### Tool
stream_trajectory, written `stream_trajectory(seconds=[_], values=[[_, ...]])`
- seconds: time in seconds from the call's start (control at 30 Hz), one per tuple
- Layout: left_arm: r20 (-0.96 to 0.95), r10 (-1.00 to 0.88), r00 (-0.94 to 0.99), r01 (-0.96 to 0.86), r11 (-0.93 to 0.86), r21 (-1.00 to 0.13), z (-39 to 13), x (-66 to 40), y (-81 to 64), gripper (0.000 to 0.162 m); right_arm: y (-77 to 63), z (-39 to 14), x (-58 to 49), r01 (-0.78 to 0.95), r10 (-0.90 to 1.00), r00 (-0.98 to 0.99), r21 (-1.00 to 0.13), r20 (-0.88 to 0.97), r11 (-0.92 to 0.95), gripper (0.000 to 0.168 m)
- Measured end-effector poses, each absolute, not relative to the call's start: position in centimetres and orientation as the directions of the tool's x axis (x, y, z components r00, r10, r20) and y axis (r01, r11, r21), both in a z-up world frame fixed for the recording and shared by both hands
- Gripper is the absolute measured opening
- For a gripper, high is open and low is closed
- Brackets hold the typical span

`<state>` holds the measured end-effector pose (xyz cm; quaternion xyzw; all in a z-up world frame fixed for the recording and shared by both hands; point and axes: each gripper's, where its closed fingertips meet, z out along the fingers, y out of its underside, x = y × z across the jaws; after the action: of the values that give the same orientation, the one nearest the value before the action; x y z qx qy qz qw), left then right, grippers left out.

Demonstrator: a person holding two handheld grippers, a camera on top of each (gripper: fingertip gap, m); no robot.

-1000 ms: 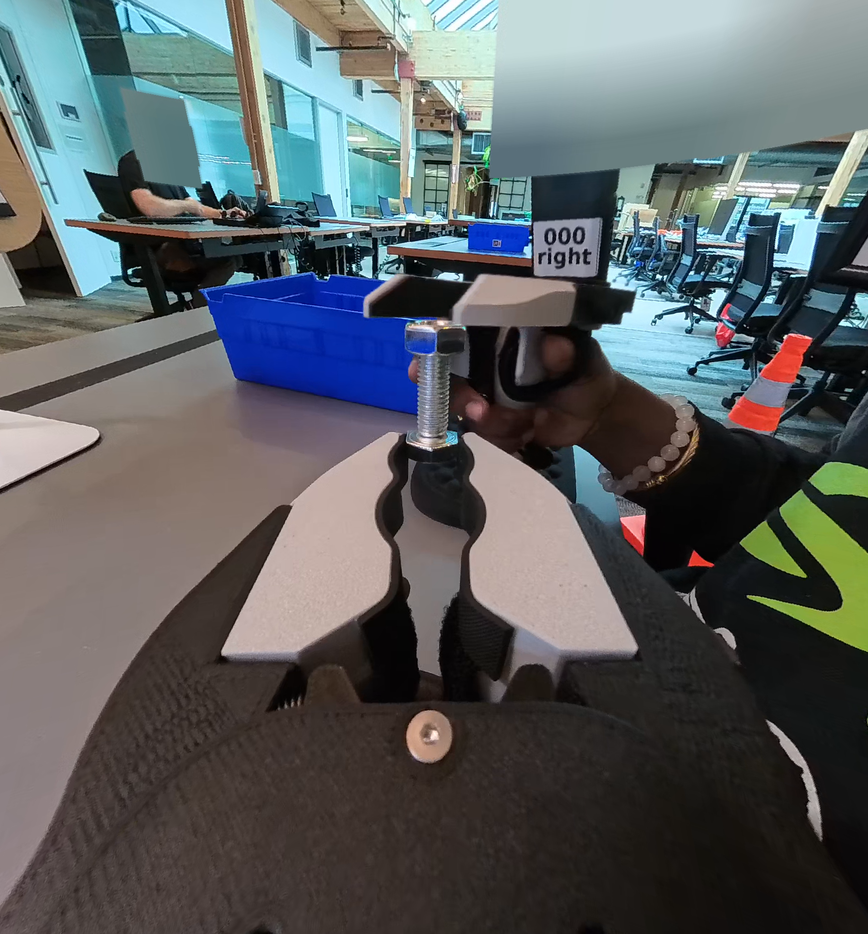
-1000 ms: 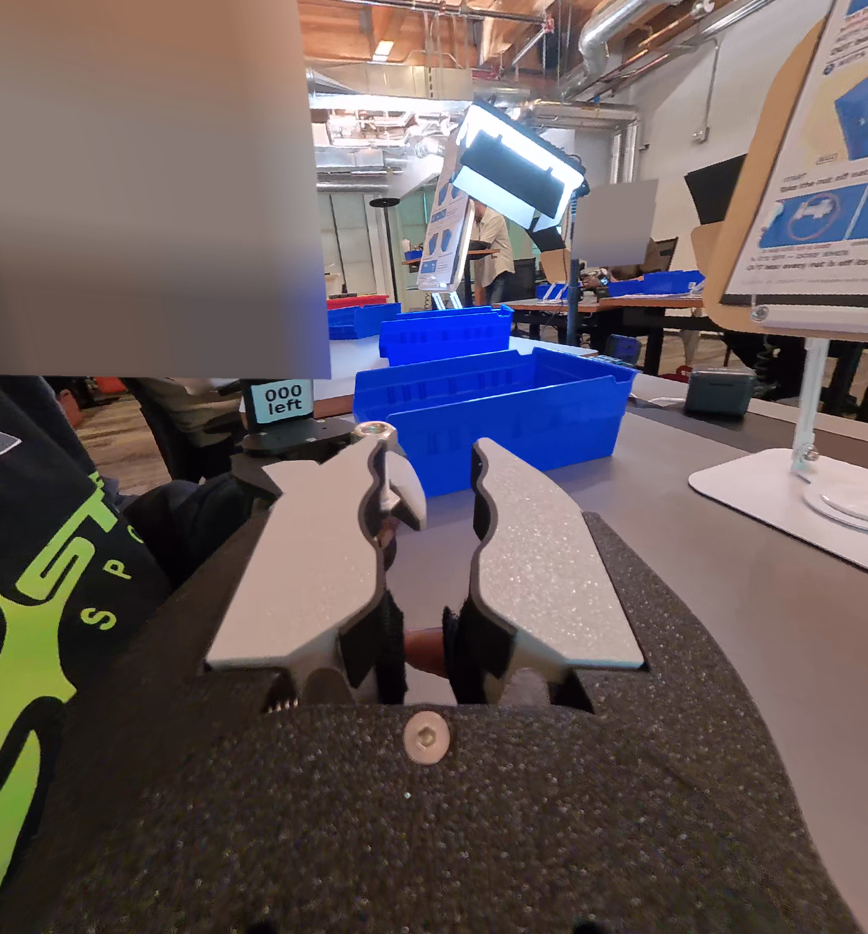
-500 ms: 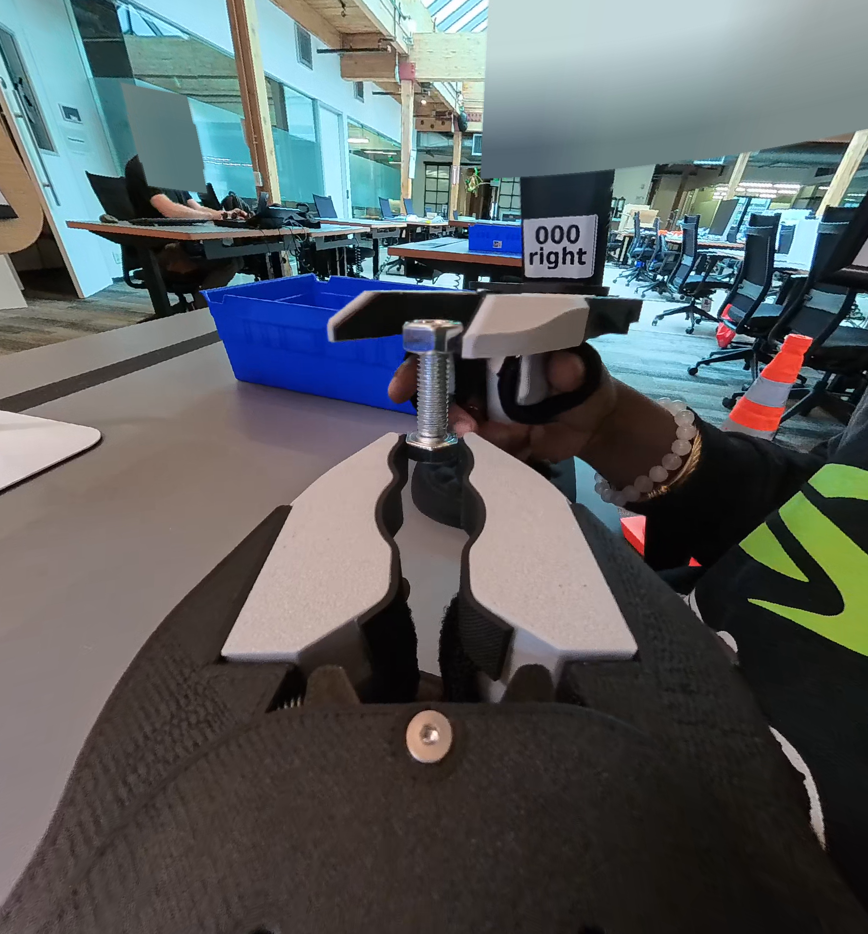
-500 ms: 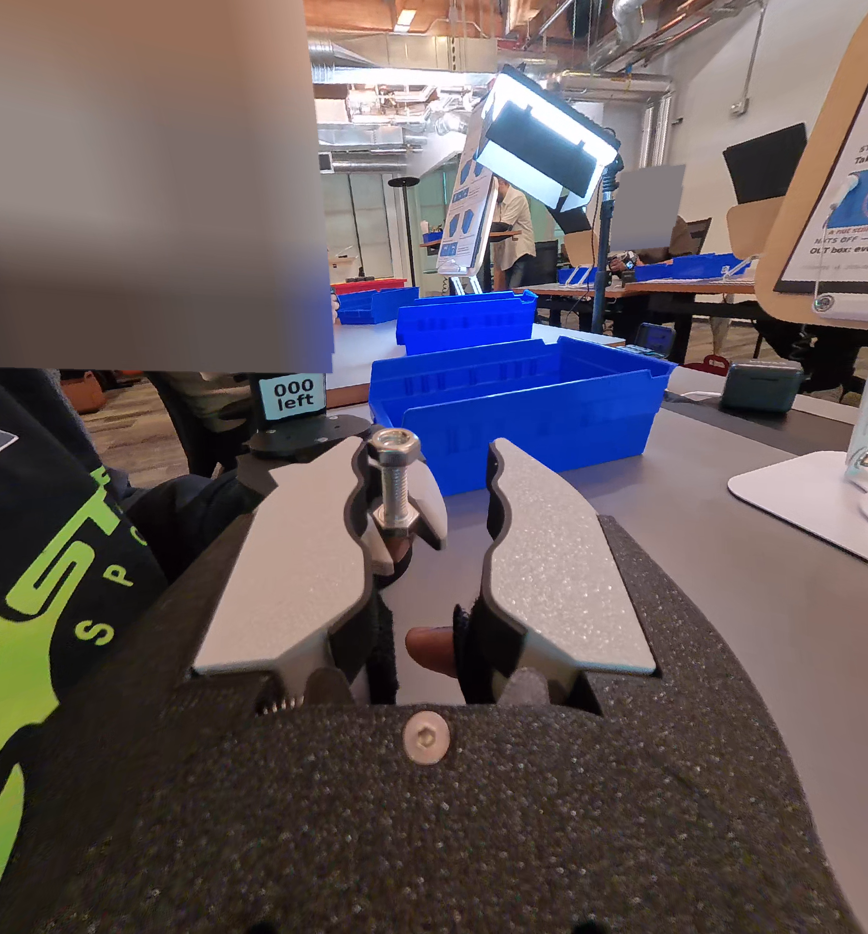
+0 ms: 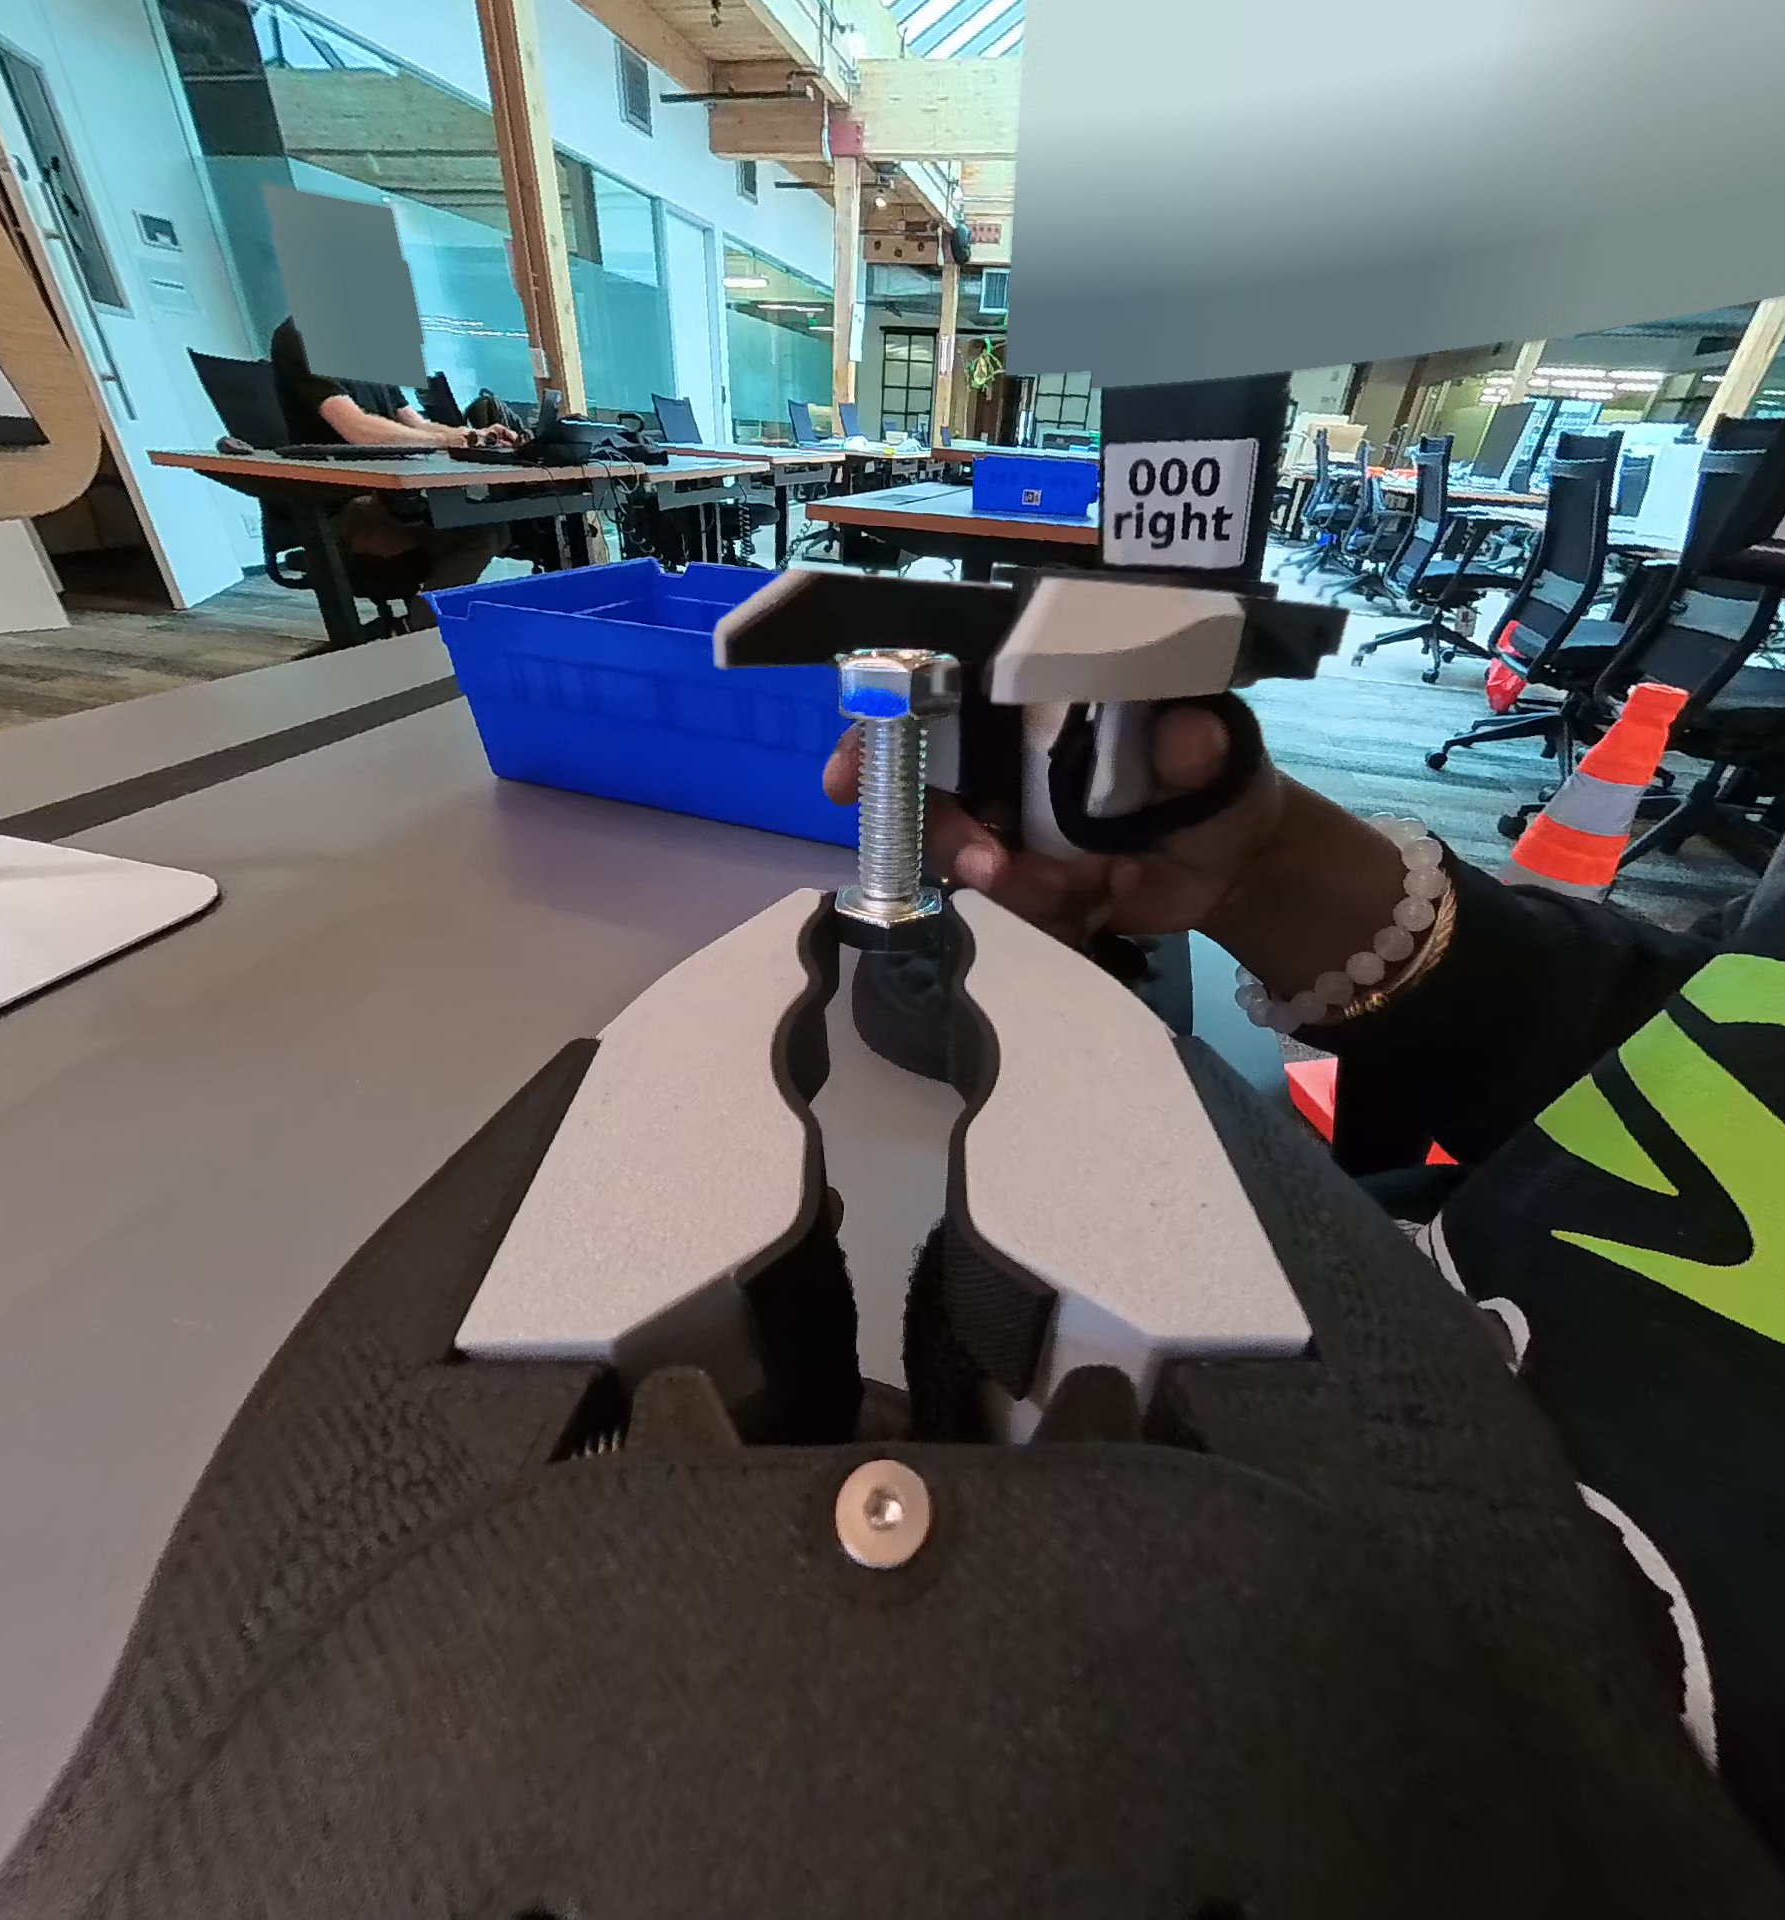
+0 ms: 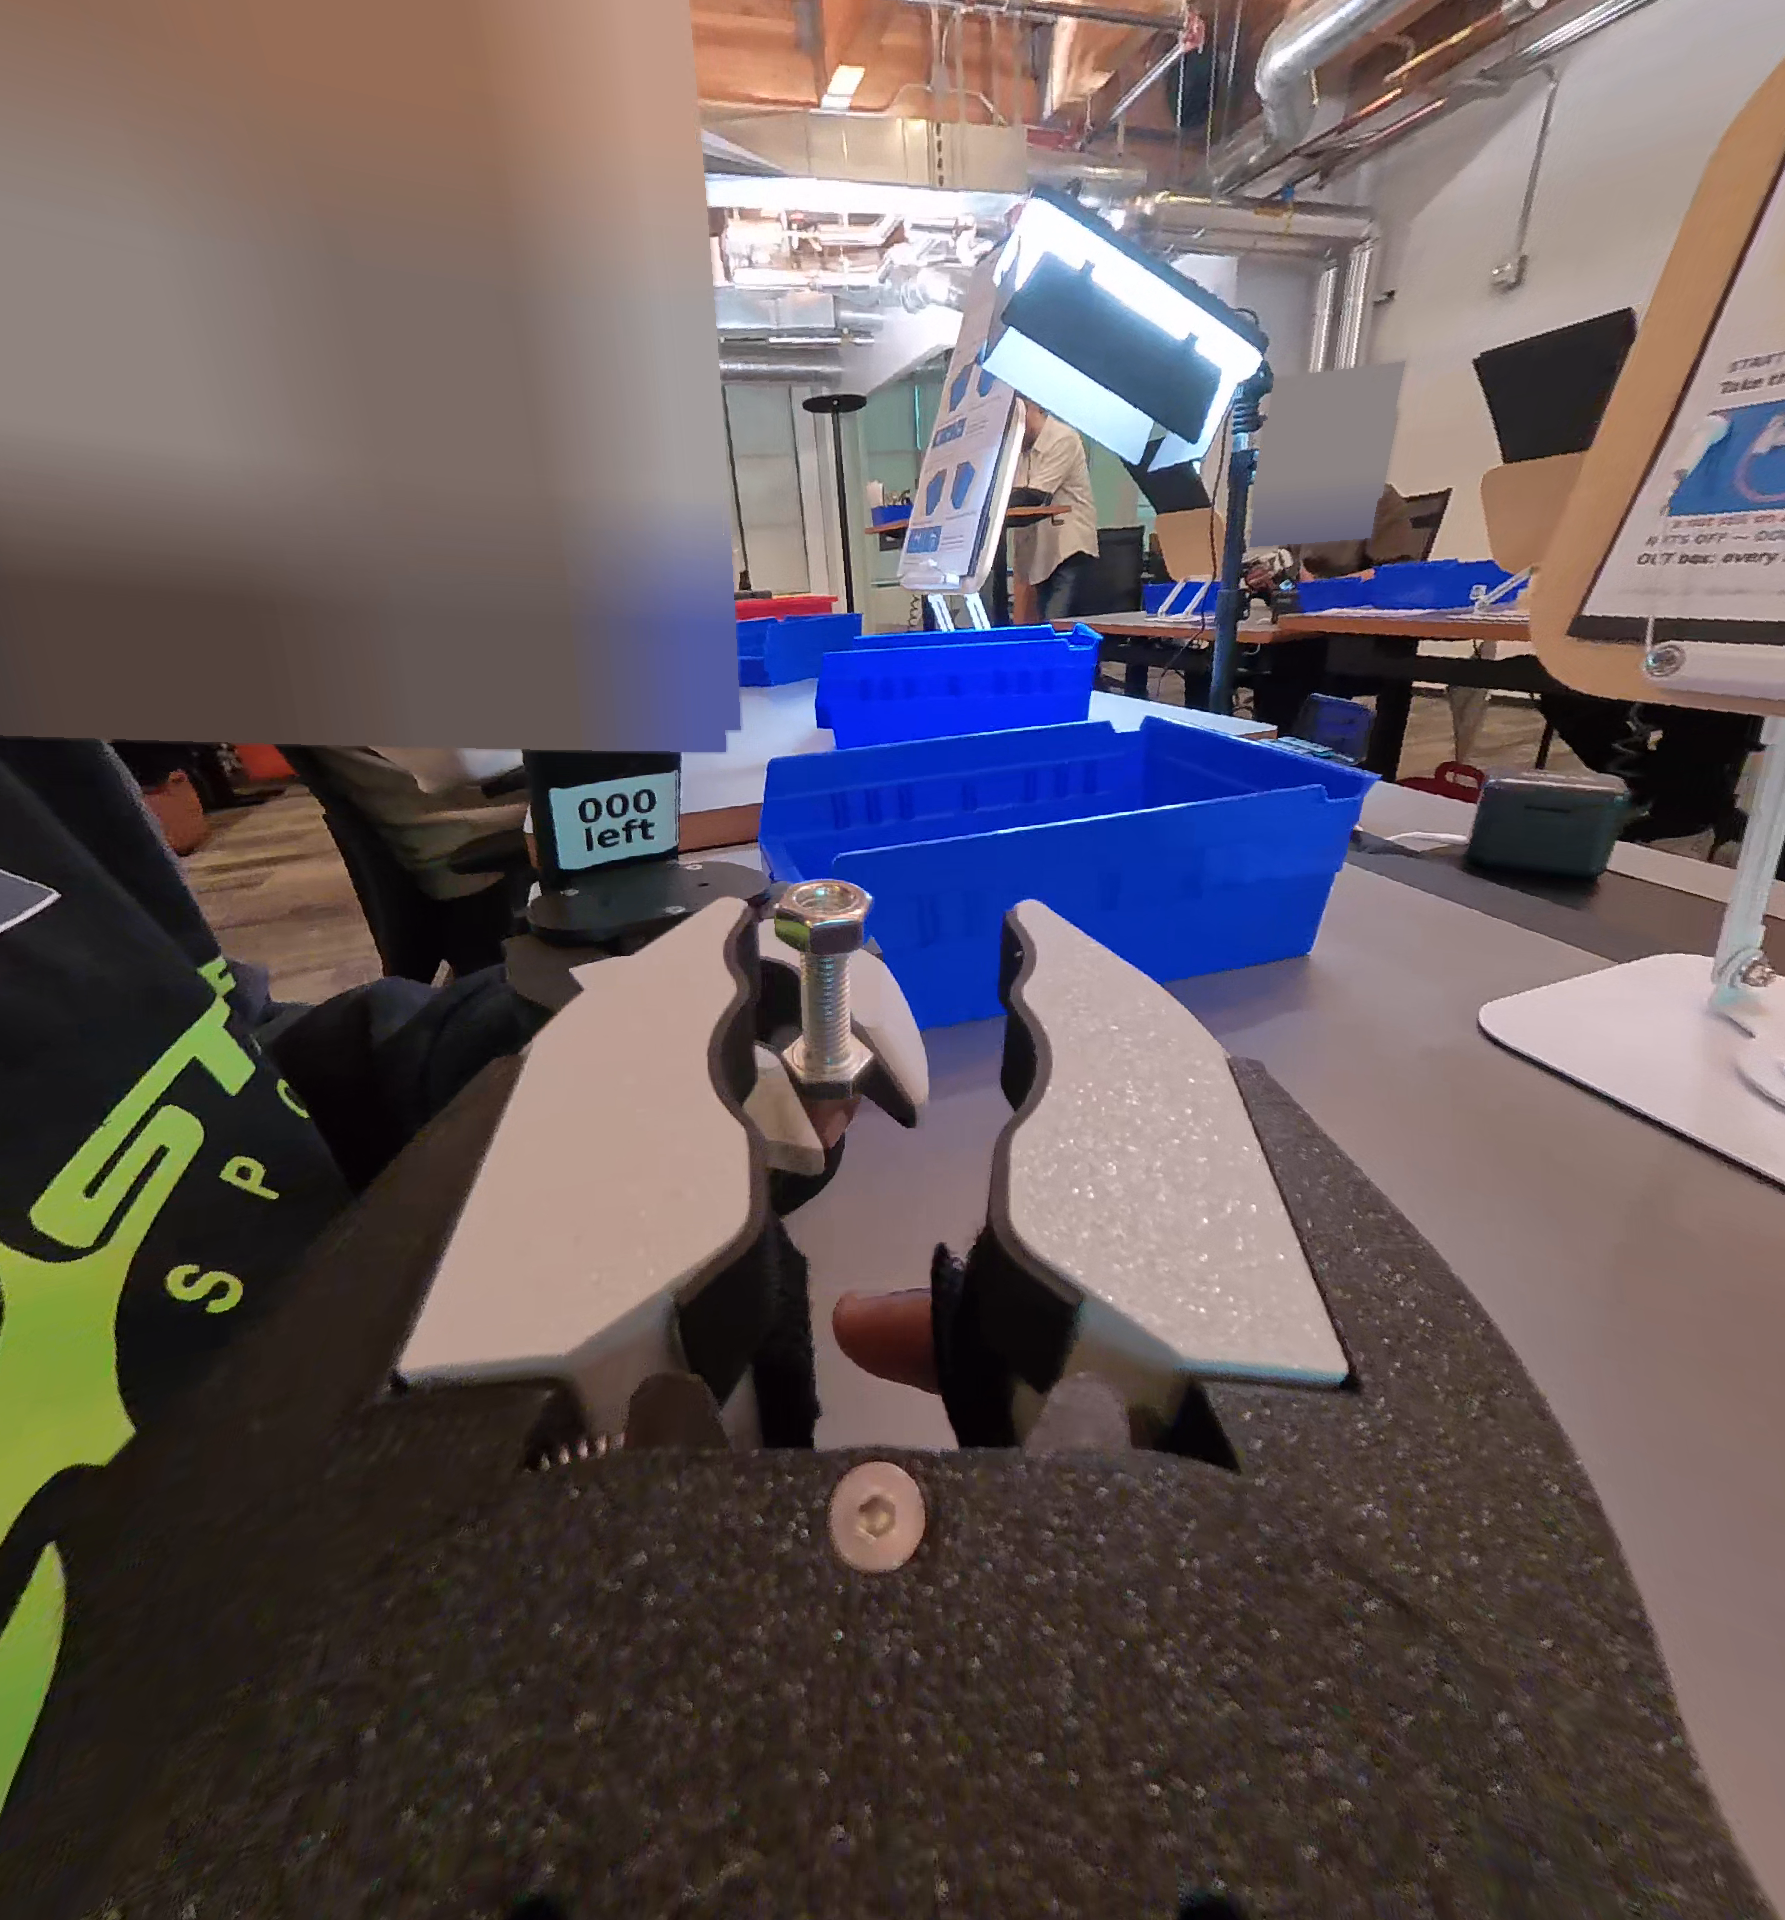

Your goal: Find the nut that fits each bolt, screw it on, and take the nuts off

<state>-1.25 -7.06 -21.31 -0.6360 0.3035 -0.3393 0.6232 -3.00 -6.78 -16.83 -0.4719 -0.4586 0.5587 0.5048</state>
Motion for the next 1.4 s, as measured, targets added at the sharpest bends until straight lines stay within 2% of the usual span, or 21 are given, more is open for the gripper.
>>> stream_trajectory(seconds=[0.47,0.57,0.73,0.93,1.0,1.1,1.4], values=[[0.054,-0.811,0.582,0.038,-0.039,-0.999,-21.3,-1.3,-7.1,0.018,-6.3,-17.3,-2.7,-0.112,0.998,-0.028,-0.992,-0.055,-0.058,0.044],[0.057,-0.813,0.580,0.047,-0.037,-0.998,-21.2,-1.3,-7.1,0.018,-5.6,-17.1,-1.8,-0.128,0.999,0.003,-0.990,-0.055,-0.054,0.034],[0.053,-0.811,0.582,0.033,-0.041,-0.999,-21.4,-1.2,-7.1,0.018,-6.4,-16.6,-1.8,-0.145,0.997,-0.047,-0.987,-0.058,-0.064,0.036],[0.029,-0.803,0.595,0.006,-0.032,-0.999,-21.6,-1.2,-6.9,0.018,-7.6,-17.2,-3.4,-0.014,0.987,-0.121,-0.994,-0.109,-0.112,0.036],[0.026,-0.804,0.594,0.002,-0.032,-0.999,-21.6,-1.2,-7.0,0.018,-7.6,-17.3,-3.4,0.004,0.985,-0.125,-0.993,-0.117,-0.117,0.030],[0.023,-0.806,0.592,-0.005,-0.032,-0.999,-21.7,-1.1,-7.0,0.018,-7.8,-17.2,-3.3,0.004,0.984,-0.143,-0.994,-0.104,-0.105,0.018],[0.072,-0.875,0.478,0.016,-0.073,-0.997,-21.7,-0.2,-8.4,0.018,-8.7,-14.8,-1.2,-0.064,0.974,-0.227,-0.998,-0.013,-0.028,0.017]])
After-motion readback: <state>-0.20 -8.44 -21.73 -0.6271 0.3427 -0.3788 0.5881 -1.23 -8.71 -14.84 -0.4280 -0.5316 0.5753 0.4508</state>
